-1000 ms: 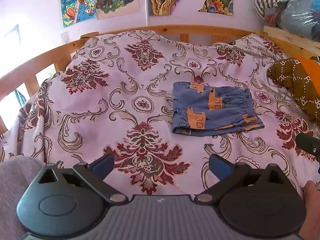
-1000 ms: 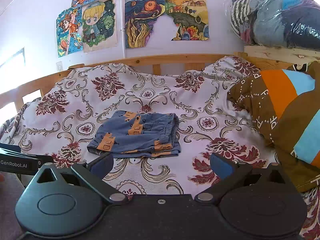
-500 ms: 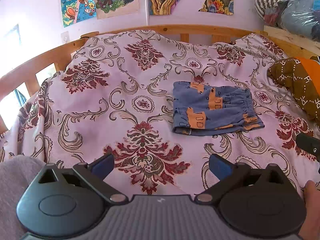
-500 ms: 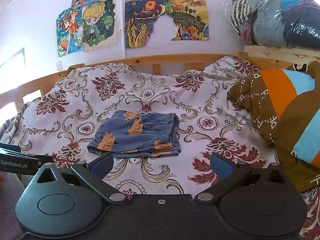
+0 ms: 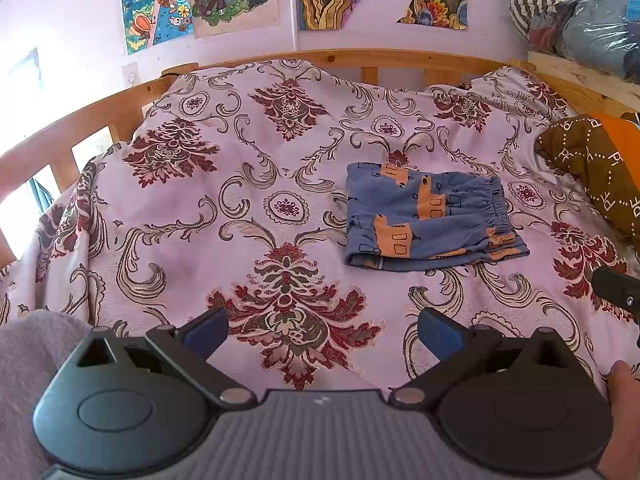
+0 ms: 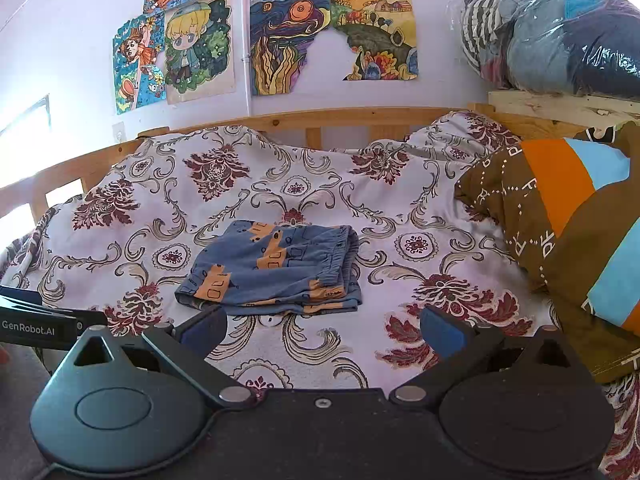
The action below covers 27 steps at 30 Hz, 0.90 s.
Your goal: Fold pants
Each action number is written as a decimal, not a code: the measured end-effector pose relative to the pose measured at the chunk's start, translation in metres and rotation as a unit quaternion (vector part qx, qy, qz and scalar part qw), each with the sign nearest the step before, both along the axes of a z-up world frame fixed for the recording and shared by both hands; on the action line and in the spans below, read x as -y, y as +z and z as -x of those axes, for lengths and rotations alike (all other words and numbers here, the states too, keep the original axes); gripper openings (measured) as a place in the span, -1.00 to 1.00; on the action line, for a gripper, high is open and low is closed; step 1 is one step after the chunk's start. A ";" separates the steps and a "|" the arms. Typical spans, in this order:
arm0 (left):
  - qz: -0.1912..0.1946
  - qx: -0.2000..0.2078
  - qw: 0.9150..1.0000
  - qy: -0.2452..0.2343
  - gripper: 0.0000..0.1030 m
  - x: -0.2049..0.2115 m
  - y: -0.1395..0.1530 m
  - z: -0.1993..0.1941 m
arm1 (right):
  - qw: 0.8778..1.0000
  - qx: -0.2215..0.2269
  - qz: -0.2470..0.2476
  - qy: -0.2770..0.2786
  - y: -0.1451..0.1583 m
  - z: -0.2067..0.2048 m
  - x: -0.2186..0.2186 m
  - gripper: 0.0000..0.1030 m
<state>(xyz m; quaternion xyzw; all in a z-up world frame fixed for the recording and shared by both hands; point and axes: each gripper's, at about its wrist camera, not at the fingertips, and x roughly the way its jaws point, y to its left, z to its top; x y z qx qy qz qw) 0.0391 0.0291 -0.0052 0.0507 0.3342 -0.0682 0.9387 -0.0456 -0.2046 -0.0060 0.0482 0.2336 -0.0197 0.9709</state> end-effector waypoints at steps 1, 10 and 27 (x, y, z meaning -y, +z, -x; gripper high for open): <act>0.000 0.000 1.000 0.000 1.00 0.000 0.000 0.000 | 1.000 0.000 0.000 0.000 0.000 0.000 0.000 0.99; 0.004 0.001 1.000 -0.002 1.00 -0.001 -0.001 0.002 | 1.000 0.000 0.000 0.000 0.000 0.000 0.000 0.99; 0.001 -0.010 1.000 -0.014 0.99 0.000 0.001 0.003 | 1.000 -0.001 0.000 0.000 0.000 0.001 -0.002 0.99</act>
